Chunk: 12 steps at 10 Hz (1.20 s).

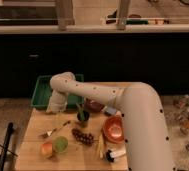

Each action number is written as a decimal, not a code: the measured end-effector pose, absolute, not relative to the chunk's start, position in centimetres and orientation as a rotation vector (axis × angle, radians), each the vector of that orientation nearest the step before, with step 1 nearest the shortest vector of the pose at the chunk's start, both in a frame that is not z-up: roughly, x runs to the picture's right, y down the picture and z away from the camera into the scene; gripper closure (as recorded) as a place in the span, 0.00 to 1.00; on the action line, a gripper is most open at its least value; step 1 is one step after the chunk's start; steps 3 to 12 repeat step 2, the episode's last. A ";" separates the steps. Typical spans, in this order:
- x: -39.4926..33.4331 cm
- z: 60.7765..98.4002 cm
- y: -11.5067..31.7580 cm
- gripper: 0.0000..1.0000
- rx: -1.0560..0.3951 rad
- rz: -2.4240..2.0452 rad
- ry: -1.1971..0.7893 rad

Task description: Place fork in table surface

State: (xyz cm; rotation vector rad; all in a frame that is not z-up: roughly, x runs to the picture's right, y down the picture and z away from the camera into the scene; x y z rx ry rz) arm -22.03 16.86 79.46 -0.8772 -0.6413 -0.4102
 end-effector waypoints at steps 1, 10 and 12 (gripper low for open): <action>-21.9 79.3 16.6 0.20 -0.878 -0.408 -0.638; -22.0 79.3 16.6 0.20 -0.878 -0.408 -0.637; -22.0 79.3 16.6 0.20 -0.878 -0.408 -0.637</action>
